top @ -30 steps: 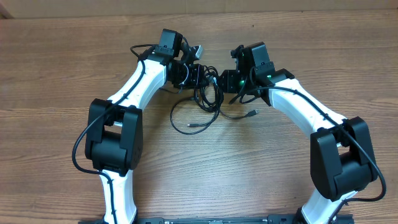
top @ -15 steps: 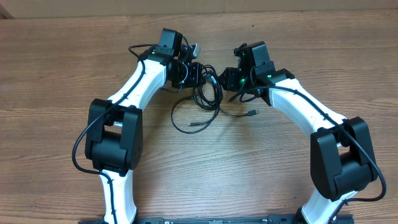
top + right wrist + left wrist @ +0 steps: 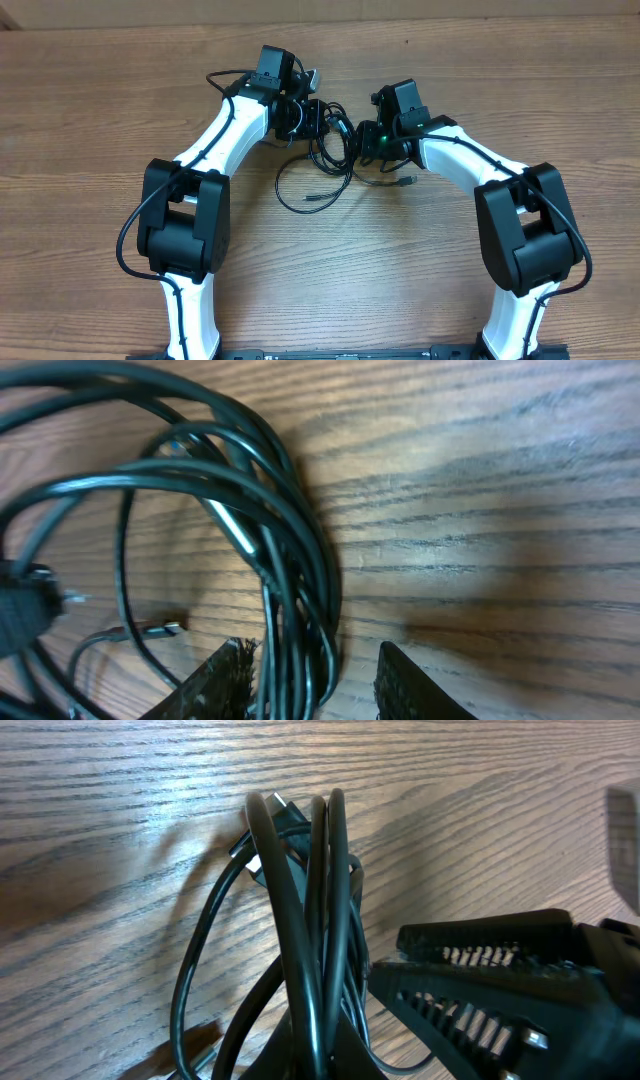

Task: Untangle cables

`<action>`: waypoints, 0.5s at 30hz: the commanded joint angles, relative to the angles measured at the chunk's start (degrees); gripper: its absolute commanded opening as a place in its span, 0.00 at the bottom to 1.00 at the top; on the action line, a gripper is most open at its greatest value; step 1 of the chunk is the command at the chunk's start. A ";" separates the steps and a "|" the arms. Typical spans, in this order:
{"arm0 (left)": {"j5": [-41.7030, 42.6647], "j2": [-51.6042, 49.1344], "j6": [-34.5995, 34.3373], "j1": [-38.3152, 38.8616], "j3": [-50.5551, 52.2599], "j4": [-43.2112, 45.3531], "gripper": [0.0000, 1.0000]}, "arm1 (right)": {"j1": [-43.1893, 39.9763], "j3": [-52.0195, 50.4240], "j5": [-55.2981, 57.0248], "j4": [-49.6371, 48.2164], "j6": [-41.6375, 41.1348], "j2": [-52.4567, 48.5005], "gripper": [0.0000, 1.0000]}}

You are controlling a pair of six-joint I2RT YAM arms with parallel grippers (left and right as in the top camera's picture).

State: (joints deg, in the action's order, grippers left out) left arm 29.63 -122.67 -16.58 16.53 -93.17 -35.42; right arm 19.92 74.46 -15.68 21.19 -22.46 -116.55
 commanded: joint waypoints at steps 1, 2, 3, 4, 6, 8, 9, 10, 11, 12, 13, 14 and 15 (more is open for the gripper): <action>-1.55 2.03 -0.39 0.87 -1.07 0.37 0.04 | 0.02 -0.26 -0.96 -1.27 -0.31 -1.33 0.39; -1.53 2.03 -0.42 0.87 -1.07 0.35 0.04 | 0.02 -0.26 -0.96 -1.44 -0.31 -1.44 0.39; -1.55 2.03 -0.39 0.90 -1.07 0.33 0.04 | 0.02 -0.26 -0.94 -1.68 -0.31 -1.46 0.38; -1.55 2.03 -0.42 0.92 -1.07 0.33 0.04 | 0.02 -0.26 -0.94 -1.88 -0.31 -1.46 0.37; -1.55 2.03 -0.42 0.92 -1.07 0.33 0.04 | 0.02 -0.26 -0.94 -2.45 -0.31 -1.46 0.37; -1.53 2.03 -0.42 0.98 -1.07 0.33 0.05 | 0.02 -0.26 -0.92 -2.93 -0.31 -1.51 0.37; -1.53 2.03 -0.39 1.05 -1.07 0.33 0.04 | 0.02 -0.26 -0.90 -2.97 -0.31 -1.55 0.37; -1.55 2.03 -0.42 1.14 -1.07 0.33 0.04 | 0.02 -0.26 -0.90 -2.97 -0.31 -1.62 0.36; -1.53 2.03 -0.42 1.18 -1.07 0.35 0.04 | 0.02 -0.26 -0.90 -2.99 -0.31 -1.79 0.36; -1.51 2.03 -0.42 1.25 -1.07 0.33 0.04 | 0.02 -0.26 -0.90 -2.99 -0.31 -1.99 0.36; -1.53 2.03 -0.42 1.31 -1.07 0.33 0.04 | 0.02 -0.26 -0.92 -3.08 -0.31 -2.14 0.35; -1.53 2.03 -0.42 1.42 -1.07 0.33 0.04 | 0.02 -0.26 -0.92 -3.13 -0.31 -2.23 0.35; -1.53 2.03 -0.42 1.51 -1.07 0.35 0.04 | 0.02 -0.26 -0.92 -3.17 -0.33 -2.32 0.34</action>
State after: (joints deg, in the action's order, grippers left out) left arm 28.58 -122.67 -16.58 17.17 -93.17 -35.27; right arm 19.92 74.46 -16.27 18.46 -22.52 -117.64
